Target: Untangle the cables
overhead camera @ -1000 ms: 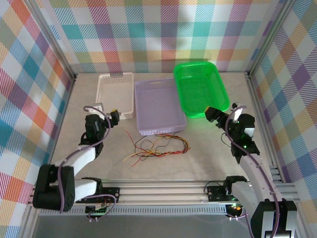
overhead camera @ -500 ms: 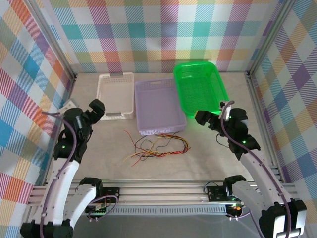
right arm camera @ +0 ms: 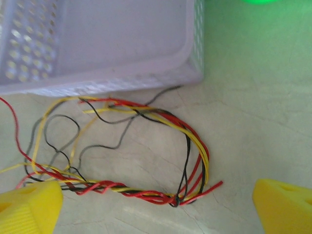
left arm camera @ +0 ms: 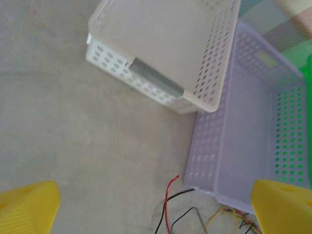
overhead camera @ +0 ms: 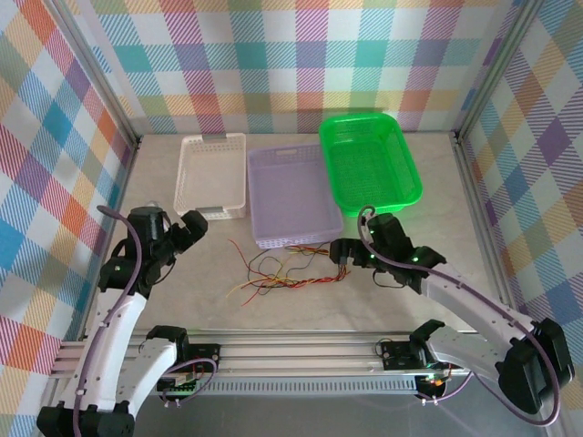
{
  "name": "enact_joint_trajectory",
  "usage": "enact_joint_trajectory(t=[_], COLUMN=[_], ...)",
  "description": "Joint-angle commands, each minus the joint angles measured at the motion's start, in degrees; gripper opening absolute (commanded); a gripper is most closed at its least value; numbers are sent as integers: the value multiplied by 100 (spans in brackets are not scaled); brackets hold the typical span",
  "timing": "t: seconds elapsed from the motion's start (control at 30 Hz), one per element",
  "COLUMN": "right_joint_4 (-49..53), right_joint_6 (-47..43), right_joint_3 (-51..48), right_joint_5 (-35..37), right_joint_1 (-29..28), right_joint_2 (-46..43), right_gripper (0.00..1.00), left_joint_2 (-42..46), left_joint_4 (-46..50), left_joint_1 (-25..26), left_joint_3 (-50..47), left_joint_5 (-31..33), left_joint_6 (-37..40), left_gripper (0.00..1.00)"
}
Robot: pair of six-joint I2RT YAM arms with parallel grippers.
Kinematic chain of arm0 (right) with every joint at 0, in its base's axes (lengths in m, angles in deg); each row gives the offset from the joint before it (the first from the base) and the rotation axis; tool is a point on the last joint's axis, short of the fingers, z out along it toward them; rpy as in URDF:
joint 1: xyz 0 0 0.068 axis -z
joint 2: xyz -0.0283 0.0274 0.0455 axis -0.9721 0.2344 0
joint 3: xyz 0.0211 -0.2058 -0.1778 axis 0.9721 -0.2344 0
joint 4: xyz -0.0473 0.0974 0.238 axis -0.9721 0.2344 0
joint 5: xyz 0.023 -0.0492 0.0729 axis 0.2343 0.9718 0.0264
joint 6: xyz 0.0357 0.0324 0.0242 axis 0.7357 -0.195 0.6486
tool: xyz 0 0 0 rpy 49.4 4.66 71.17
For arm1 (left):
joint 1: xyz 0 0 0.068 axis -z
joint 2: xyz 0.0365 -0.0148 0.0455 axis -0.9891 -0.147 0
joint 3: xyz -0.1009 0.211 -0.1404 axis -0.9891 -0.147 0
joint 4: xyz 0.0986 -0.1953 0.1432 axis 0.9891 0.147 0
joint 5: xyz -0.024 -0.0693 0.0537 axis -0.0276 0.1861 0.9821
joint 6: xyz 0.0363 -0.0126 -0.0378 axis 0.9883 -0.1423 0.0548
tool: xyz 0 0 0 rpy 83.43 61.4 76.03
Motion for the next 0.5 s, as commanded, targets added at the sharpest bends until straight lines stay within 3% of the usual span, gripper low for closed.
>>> enact_joint_trajectory(t=[0.0,0.23,0.47], right_joint_4=[101,14,-285], right_joint_6=[318,501,706], right_joint_3=[-119,-194,-286], right_joint_5=[417,846,1158], right_joint_1=[-287,-731,-830], right_joint_2=[261,986,1402], right_gripper=[100,98,96], left_joint_2=[-88,-417,-391], left_joint_4=[322,483,478], left_joint_1=[113,462,768], left_joint_3=[143,260,258], left_joint_5=[-238,-288,-276], left_joint_6=[259,413,421], left_gripper=[100,97,100])
